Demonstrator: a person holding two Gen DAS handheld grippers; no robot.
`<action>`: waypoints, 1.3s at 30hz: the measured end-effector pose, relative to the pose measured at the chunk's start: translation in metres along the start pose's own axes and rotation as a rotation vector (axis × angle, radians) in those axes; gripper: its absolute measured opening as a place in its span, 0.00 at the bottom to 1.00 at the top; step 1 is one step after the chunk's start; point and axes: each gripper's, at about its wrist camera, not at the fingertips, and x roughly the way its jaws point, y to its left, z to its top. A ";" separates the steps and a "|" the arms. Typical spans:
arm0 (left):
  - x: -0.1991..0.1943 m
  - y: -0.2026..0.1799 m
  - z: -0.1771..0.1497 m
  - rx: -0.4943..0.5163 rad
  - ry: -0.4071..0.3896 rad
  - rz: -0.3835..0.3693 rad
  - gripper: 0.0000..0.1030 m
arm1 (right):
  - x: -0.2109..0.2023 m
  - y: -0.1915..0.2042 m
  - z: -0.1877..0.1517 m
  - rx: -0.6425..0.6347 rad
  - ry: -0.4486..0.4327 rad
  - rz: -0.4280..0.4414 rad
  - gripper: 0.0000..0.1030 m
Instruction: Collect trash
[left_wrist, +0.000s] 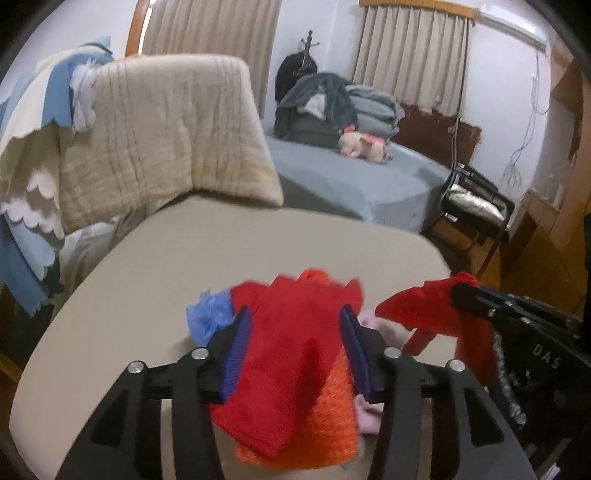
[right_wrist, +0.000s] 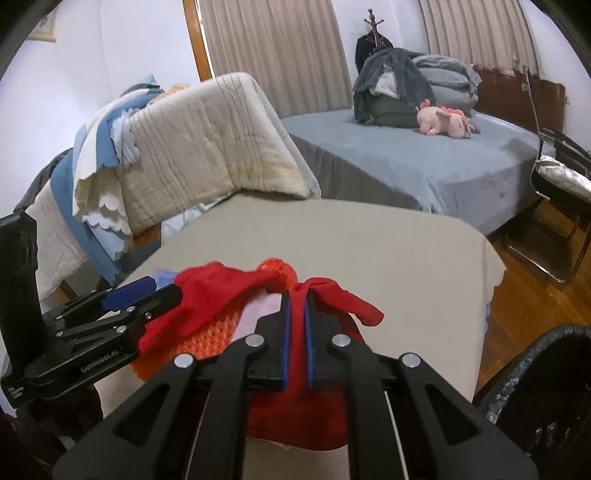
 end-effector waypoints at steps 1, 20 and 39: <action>0.004 0.001 -0.002 0.000 0.014 0.008 0.56 | 0.003 -0.001 -0.002 0.005 0.008 0.000 0.06; 0.006 0.011 0.009 -0.026 -0.006 -0.007 0.04 | 0.001 -0.002 0.002 -0.007 -0.011 -0.002 0.06; -0.034 -0.033 0.054 0.014 -0.177 -0.104 0.02 | -0.047 -0.016 0.027 -0.003 -0.109 -0.034 0.06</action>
